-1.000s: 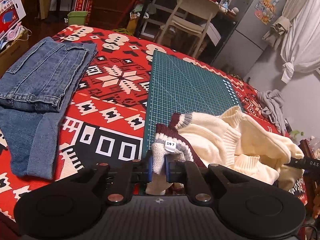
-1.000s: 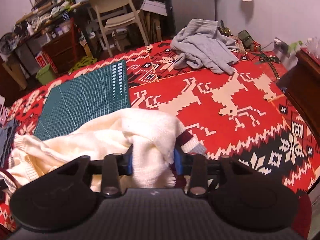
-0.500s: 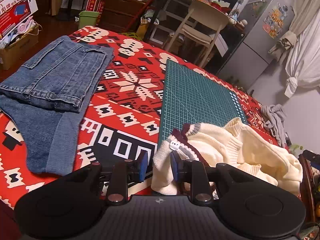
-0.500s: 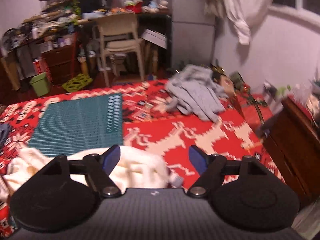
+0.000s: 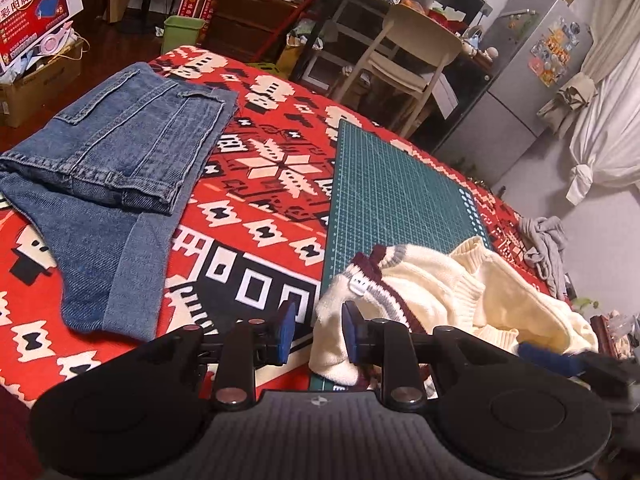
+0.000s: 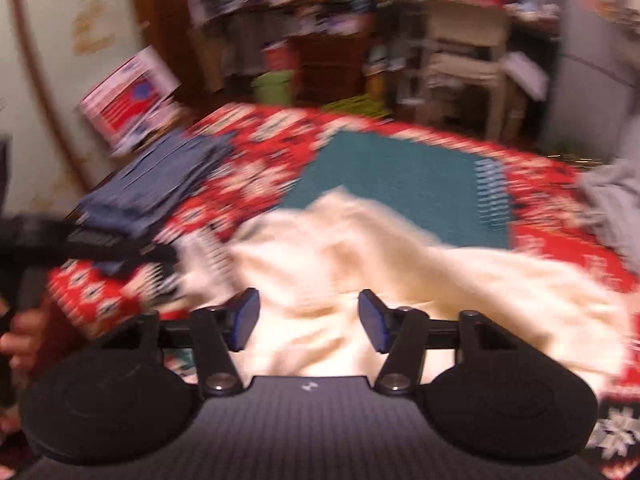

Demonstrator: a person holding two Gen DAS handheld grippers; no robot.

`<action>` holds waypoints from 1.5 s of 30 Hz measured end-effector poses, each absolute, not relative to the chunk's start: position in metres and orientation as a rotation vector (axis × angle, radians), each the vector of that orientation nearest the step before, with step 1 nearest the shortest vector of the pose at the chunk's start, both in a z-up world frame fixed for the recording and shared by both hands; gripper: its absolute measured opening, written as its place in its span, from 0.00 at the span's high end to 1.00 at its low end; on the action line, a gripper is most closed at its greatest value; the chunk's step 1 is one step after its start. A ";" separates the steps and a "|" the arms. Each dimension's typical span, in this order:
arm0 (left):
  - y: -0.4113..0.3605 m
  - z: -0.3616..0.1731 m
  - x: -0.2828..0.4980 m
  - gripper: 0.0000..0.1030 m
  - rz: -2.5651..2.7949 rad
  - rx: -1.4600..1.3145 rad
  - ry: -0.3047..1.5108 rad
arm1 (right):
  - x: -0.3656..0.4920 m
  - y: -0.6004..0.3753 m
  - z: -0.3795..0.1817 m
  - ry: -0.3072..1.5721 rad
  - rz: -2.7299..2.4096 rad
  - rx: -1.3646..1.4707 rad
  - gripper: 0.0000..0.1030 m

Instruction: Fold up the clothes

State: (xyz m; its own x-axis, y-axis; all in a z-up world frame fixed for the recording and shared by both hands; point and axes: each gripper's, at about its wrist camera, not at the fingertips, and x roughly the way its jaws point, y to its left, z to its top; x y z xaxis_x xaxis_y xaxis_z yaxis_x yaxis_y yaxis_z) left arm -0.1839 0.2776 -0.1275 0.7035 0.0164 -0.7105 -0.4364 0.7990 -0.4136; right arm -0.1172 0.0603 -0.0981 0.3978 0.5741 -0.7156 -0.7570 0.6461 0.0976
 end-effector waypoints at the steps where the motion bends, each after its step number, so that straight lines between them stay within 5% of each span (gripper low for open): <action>1: 0.278 -0.128 -0.185 0.76 0.269 -0.606 0.757 | -0.122 0.068 -0.104 0.806 0.875 -0.277 0.52; 3: 0.279 -0.128 -0.187 0.76 0.268 -0.608 0.755 | -0.130 0.082 -0.114 0.831 0.899 -0.315 0.63; 16: 0.286 -0.130 -0.192 0.76 0.282 -0.627 0.753 | -0.132 0.115 -0.157 0.894 0.938 -0.433 0.65; 18: 0.286 -0.129 -0.192 0.76 0.283 -0.629 0.752 | -0.133 0.117 -0.161 0.885 0.940 -0.457 0.87; 20: 0.286 -0.128 -0.191 0.76 0.281 -0.625 0.749 | -0.132 0.115 -0.160 0.882 0.932 -0.446 0.93; 45: 0.222 -0.113 -0.116 0.69 -0.008 -0.338 0.693 | -0.049 -0.070 -0.071 0.750 0.444 -0.172 0.94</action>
